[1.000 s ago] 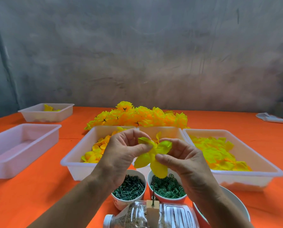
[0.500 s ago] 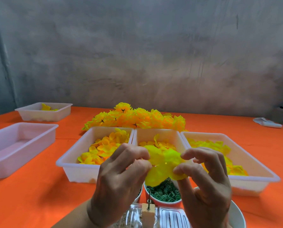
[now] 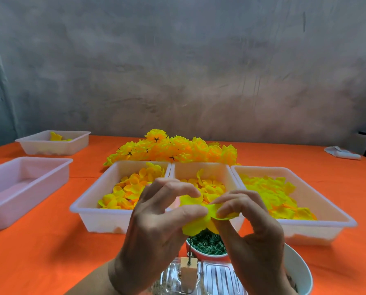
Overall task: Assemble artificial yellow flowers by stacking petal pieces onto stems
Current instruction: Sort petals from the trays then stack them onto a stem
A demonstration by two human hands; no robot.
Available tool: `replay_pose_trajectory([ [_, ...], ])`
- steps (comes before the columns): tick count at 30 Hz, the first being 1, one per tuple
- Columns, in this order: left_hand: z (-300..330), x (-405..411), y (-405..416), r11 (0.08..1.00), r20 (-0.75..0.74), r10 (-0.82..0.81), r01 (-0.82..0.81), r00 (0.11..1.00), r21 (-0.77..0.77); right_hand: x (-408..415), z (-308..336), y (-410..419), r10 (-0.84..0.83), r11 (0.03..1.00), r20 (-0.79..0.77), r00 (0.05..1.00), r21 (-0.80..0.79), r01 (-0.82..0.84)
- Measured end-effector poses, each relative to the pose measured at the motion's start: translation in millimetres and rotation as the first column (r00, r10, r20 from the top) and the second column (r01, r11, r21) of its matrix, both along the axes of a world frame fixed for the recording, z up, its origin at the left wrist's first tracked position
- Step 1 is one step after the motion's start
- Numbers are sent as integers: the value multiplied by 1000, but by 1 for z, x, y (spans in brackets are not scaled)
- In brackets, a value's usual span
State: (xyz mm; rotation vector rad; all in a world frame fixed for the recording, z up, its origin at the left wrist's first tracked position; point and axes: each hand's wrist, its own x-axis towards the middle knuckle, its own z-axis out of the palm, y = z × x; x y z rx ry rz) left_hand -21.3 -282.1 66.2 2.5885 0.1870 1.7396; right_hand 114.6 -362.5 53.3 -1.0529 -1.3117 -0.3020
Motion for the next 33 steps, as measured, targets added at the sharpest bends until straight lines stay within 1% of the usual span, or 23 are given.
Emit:
replay_pose_trajectory([
  [1,2,0,-2,995,-12,-38,37,999,-90,-1,1,0,74,995,-106,992,-63,-81],
  [2,5,0,-5,970,0,-90,87,996,-225,-2,2,0,142,976,-223,965,-130,-173],
  [3,8,0,-9,897,44,-158,162,986,-412,-2,5,0,206,940,-355,912,-186,-285],
  [4,12,1,-12,745,123,-231,257,965,-616,-1,6,1,263,889,-494,829,-211,-407],
  [5,14,2,-14,534,210,-280,334,937,-777,1,6,3,302,827,-618,726,-208,-522],
  [6,14,4,-14,322,286,-302,379,910,-868,2,7,4,314,775,-702,640,-199,-599],
  [7,13,6,-12,165,329,-292,386,898,-908,2,8,5,309,735,-750,584,-202,-648],
  [8,13,7,-11,53,352,-272,379,896,-924,2,8,6,303,700,-781,546,-207,-684],
  [9,14,8,-9,-31,374,-244,378,895,-925,1,9,6,296,668,-808,510,-206,-715],
  [10,15,8,-7,-88,395,-207,385,895,-919,1,8,7,289,645,-829,479,-202,-737],
  [11,14,9,-5,-115,406,-171,391,898,-913,1,7,7,281,627,-844,458,-200,-753],
  [12,13,9,-4,-120,408,-137,393,903,-911,1,6,8,276,613,-849,451,-206,-763],
  [14,11,9,-3,-75,382,-96,376,919,-924,1,6,9,264,600,-847,461,-230,-766],
  [16,9,9,-3,-12,363,-97,363,927,-932,1,6,10,252,606,-845,471,-242,-758],
  [18,8,9,-2,-2,359,-106,361,927,-932,2,8,11,246,613,-860,446,-218,-759],
  [19,7,9,0,-26,369,-102,368,924,-929,2,8,11,242,615,-873,423,-199,-763],
  [20,7,9,2,-74,387,-90,382,918,-921,3,8,11,238,614,-882,407,-188,-767],
  [24,6,12,7,-332,472,-44,432,881,-838,3,4,15,198,585,-918,344,-171,-793],
  [25,6,12,7,-370,478,-40,432,877,-823,3,4,15,187,570,-927,326,-167,-804],
  [27,4,13,9,-399,479,-29,429,877,-810,1,4,16,183,547,-933,310,-165,-821],
  [30,4,10,8,-368,441,-48,394,896,-842,1,5,17,176,563,-934,309,-162,-811],
  [31,5,8,7,-344,423,-80,373,903,-862,1,6,17,167,582,-931,325,-173,-794],
  [33,8,3,5,-267,368,-143,322,919,-908,1,11,19,130,627,-913,386,-226,-745],
])
